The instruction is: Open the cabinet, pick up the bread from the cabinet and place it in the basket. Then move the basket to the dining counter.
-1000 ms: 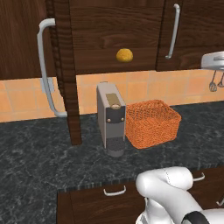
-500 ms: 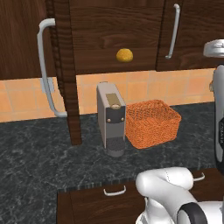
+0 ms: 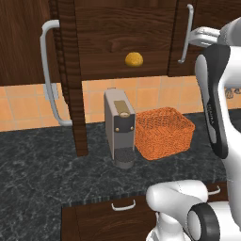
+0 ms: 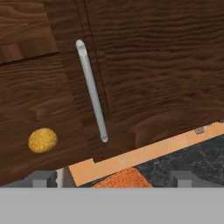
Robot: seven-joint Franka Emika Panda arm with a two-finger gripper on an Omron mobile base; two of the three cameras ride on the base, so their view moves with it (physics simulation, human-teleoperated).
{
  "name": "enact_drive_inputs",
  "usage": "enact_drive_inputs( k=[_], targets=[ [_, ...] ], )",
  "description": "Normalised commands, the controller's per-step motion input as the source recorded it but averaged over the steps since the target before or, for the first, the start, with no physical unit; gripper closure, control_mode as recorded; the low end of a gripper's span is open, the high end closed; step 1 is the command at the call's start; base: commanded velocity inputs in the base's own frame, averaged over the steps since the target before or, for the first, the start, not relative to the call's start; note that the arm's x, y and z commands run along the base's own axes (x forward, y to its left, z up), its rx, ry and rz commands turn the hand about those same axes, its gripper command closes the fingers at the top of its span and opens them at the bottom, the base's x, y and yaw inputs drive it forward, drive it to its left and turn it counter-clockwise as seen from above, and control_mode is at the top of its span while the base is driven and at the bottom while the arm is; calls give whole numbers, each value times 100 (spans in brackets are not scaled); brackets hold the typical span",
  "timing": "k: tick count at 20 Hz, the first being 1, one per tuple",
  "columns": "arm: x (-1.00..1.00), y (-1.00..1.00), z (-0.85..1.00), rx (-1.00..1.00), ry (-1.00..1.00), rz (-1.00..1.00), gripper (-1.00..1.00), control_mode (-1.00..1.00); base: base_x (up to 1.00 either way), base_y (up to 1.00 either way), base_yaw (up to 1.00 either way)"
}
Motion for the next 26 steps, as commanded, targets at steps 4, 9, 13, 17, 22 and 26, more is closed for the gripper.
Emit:
enact_drive_inputs(
  k=[4,9,13,17,22,26],
  targets=[
    [81,14,0,13,5,19,-100,-100,0,0,0],
    [72,1,0,8,1,23,-100,-100,0,0,0],
    [26,-12,0,0,-2,12,-100,-100,0,0,0],
    [45,-4,0,0,-5,0,-100,-100,0,0,0],
    [61,0,-3,0,-1,0,-100,-100,0,0,0],
    [63,-2,-4,0,0,0,-100,-100,0,0,0]
  ],
)
